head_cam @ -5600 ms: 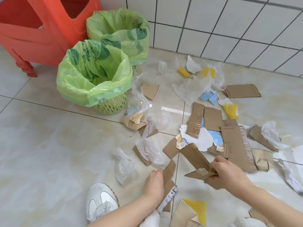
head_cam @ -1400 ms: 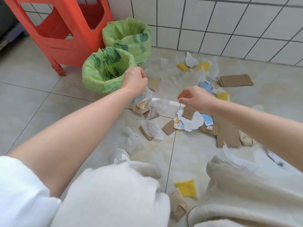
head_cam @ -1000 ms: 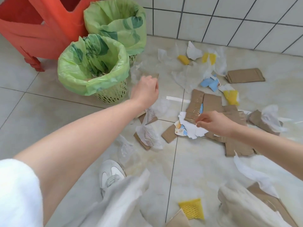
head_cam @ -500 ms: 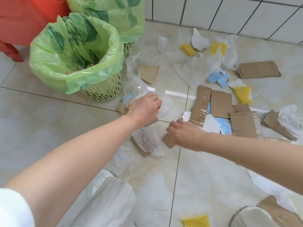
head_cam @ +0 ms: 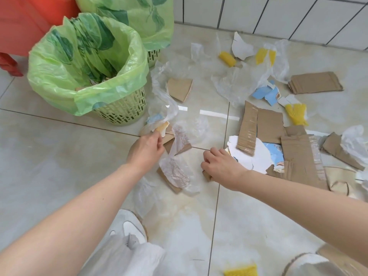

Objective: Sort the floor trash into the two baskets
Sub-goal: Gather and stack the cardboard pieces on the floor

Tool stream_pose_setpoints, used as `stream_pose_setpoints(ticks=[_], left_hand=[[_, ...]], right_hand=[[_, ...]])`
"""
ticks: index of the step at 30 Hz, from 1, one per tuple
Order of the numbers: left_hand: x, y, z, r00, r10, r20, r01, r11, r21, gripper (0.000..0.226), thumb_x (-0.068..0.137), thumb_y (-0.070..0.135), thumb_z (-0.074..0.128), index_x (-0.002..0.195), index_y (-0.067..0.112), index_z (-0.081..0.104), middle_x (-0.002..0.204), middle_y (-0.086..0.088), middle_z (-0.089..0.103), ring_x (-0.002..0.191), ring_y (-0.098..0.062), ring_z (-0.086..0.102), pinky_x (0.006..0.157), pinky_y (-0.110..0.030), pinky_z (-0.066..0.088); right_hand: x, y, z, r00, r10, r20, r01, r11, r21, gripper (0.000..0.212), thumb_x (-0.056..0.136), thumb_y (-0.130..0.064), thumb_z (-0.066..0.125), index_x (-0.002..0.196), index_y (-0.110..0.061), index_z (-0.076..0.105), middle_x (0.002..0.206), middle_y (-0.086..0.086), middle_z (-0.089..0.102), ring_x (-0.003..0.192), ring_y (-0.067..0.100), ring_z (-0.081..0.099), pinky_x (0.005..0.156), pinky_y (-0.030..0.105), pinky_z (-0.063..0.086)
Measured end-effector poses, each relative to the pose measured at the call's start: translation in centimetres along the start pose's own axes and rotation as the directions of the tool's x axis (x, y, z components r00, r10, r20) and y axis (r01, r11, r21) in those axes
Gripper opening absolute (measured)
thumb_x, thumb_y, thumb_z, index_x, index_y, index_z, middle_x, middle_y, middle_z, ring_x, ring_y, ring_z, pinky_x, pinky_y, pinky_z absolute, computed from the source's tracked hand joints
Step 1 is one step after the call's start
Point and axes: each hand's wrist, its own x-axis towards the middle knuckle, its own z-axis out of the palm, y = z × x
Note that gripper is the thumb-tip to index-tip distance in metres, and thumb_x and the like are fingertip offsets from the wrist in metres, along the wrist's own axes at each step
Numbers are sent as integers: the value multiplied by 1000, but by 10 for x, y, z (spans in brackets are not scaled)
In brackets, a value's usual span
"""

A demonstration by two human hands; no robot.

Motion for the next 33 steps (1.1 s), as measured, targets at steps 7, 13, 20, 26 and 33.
stream_pose_setpoints(ticks=[7, 13, 20, 26, 33], left_hand=[[6, 26, 9, 988, -41, 146, 35, 998, 45, 19, 86, 23, 64, 100, 11, 60, 101, -5, 63, 94, -26, 59, 72, -35, 47], [14, 39, 17, 989, -39, 141, 24, 994, 107, 43, 87, 29, 64, 126, 15, 53, 120, -3, 54, 107, -24, 56, 78, -39, 50], [33, 43, 17, 954, -56, 295, -43, 947, 318, 85, 79, 47, 68, 147, 23, 24, 125, -4, 35, 117, -24, 39, 82, -34, 45], [45, 51, 12, 955, 106, 277, -231, 852, 470, 59, 78, 49, 68, 126, 19, 53, 133, -2, 34, 121, -24, 34, 92, -33, 40], [55, 55, 17, 914, 195, 357, -380, 723, 577, 32, 87, 25, 52, 115, 16, 62, 126, 3, 55, 123, -20, 41, 100, -30, 32]], right_hand=[[-22, 19, -15, 993, 71, -98, -9, 849, 528, 15, 81, -9, 64, 92, -18, 67, 88, 2, 60, 83, 25, 55, 71, 33, 47], [-34, 35, -47, 921, 390, 3, -179, 415, 892, 11, 87, -12, 62, 91, -23, 65, 88, -10, 64, 83, 7, 56, 74, 18, 45], [-39, 54, -58, 824, 556, 107, -229, 153, 961, 20, 84, -8, 65, 80, -28, 63, 75, -11, 66, 73, 8, 60, 72, 28, 49], [-49, 68, -52, 786, 601, 147, -286, 142, 947, 18, 85, -11, 67, 82, -28, 63, 77, -10, 66, 73, 13, 61, 71, 23, 48], [-61, 79, -40, 748, 634, 195, -334, 106, 937, 8, 85, -11, 66, 91, -16, 68, 83, -2, 69, 78, 16, 62, 73, 27, 50]])
